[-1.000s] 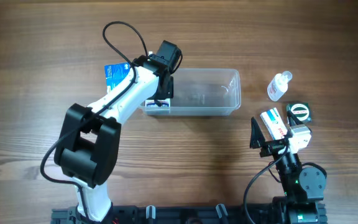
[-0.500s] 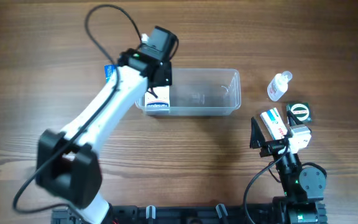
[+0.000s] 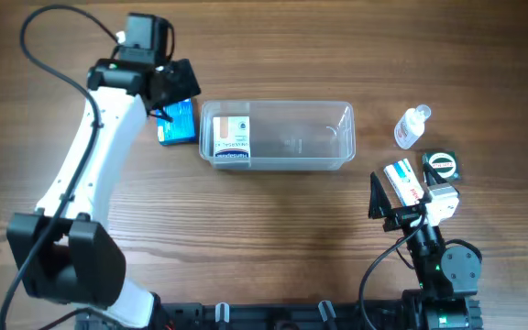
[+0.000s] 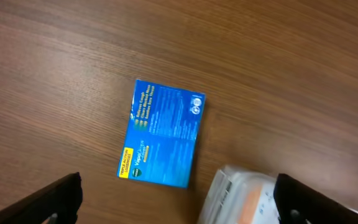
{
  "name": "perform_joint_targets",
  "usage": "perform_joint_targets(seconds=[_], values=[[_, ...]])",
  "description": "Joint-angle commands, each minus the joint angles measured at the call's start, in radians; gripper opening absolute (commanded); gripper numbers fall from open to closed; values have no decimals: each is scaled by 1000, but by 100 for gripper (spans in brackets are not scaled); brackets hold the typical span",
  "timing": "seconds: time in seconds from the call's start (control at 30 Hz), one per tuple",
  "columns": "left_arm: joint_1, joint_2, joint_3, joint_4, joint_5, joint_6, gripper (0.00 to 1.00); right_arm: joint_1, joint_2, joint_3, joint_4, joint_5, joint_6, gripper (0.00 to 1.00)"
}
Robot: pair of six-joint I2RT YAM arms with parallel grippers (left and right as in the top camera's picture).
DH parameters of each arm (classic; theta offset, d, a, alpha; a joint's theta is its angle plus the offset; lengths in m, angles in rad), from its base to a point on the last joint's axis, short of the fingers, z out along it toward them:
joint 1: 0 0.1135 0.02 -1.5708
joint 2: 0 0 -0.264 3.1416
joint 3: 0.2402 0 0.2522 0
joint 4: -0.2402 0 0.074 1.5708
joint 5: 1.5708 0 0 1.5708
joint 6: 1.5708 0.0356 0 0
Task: Pack container
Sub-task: 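Move the left gripper to the blue VapoDrops box and grasp it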
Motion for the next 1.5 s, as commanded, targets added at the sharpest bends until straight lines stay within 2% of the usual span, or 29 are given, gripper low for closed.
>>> perform_joint_targets(seconds=[0.0, 0.07, 0.2, 0.4, 0.53, 0.6, 1.47], values=[[12, 55, 10, 27, 39, -13, 100, 5, -10, -1, 6, -24, 6, 100], [12, 80, 10, 48, 39, -3, 100, 5, -10, -1, 6, -24, 6, 100], [14, 127, 10, 84, 34, 97, 100, 5, -10, -1, 6, -24, 5, 100], [46, 150, 10, 91, 31, 98, 100, 5, -10, -1, 6, -24, 6, 100], [46, 169, 7, 89, 32, 230, 100, 5, -10, -1, 6, -24, 5, 100], [47, 173, -1, 90, 32, 251, 100, 5, -10, -1, 6, -24, 5, 100], [47, 338, -5, 118, 55, 250, 100, 5, -10, -1, 6, -24, 6, 100]])
